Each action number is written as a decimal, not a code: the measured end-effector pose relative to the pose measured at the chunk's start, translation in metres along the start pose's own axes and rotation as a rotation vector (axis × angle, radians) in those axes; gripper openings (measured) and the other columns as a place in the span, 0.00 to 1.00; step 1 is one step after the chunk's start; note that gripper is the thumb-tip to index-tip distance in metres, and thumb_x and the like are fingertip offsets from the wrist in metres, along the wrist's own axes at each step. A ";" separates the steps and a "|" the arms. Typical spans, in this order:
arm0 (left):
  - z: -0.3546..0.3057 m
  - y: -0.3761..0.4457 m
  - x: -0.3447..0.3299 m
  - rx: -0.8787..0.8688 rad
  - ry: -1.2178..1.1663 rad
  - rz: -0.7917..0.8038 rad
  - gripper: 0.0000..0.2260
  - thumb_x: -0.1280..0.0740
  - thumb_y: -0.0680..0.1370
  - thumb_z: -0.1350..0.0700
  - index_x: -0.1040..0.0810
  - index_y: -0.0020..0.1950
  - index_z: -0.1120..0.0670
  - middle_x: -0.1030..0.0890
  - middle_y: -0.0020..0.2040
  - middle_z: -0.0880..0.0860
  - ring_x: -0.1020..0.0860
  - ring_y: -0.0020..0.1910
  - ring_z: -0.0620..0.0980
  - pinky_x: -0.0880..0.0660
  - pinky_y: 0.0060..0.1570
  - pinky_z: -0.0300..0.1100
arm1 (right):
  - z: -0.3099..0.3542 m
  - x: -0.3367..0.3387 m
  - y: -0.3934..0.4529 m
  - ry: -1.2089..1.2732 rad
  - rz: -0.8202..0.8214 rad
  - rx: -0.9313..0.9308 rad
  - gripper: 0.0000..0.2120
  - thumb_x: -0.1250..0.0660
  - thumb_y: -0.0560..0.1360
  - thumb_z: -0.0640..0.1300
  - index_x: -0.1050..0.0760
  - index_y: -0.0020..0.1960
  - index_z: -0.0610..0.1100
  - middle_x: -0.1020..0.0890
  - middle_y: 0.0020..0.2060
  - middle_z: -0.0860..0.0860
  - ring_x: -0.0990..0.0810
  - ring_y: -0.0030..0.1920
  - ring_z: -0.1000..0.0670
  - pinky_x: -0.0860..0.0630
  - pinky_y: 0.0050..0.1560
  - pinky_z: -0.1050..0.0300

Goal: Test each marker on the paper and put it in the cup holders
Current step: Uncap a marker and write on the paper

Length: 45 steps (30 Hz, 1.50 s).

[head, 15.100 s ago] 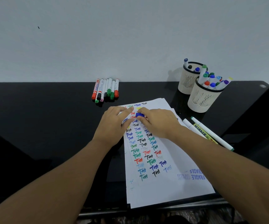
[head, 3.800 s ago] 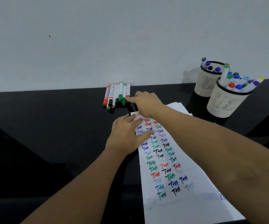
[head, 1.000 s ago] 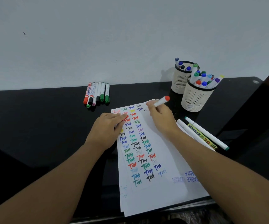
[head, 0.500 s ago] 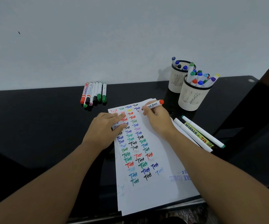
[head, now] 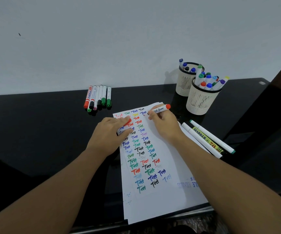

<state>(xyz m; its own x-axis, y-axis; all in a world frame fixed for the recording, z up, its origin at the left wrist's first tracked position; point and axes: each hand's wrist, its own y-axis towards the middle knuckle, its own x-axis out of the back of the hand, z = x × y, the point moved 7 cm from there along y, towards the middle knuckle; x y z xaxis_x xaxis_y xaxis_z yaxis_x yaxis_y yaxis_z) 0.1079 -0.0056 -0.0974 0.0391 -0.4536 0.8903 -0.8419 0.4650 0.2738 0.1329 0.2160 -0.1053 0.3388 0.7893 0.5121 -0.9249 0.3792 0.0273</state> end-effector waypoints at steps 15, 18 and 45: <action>-0.003 0.002 -0.009 0.066 0.051 0.195 0.34 0.44 0.78 0.29 0.44 0.81 0.39 0.41 0.81 0.48 0.47 0.81 0.51 0.54 0.79 0.53 | -0.001 0.001 0.001 0.002 0.011 -0.013 0.15 0.37 0.83 0.57 0.19 0.56 0.47 0.18 0.46 0.57 0.18 0.47 0.54 0.21 0.50 0.57; -0.003 0.002 -0.009 0.065 0.050 0.194 0.34 0.44 0.78 0.28 0.44 0.81 0.39 0.41 0.81 0.48 0.47 0.81 0.51 0.54 0.79 0.53 | 0.000 0.001 0.001 0.002 0.008 -0.010 0.16 0.37 0.83 0.57 0.19 0.55 0.46 0.17 0.47 0.55 0.18 0.47 0.53 0.21 0.51 0.56; -0.003 0.002 -0.008 0.076 0.035 0.207 0.34 0.43 0.77 0.29 0.43 0.81 0.40 0.40 0.81 0.48 0.46 0.81 0.50 0.53 0.79 0.54 | 0.006 0.004 -0.002 -0.049 0.004 0.013 0.17 0.38 0.84 0.56 0.21 0.54 0.42 0.16 0.46 0.49 0.16 0.47 0.49 0.18 0.55 0.46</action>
<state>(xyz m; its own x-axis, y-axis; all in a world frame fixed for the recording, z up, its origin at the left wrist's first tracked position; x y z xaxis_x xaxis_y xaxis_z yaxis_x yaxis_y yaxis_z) 0.1074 0.0013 -0.1026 -0.1208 -0.3273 0.9372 -0.8719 0.4863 0.0574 0.1353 0.2153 -0.0982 0.3260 0.7661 0.5540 -0.9286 0.3694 0.0355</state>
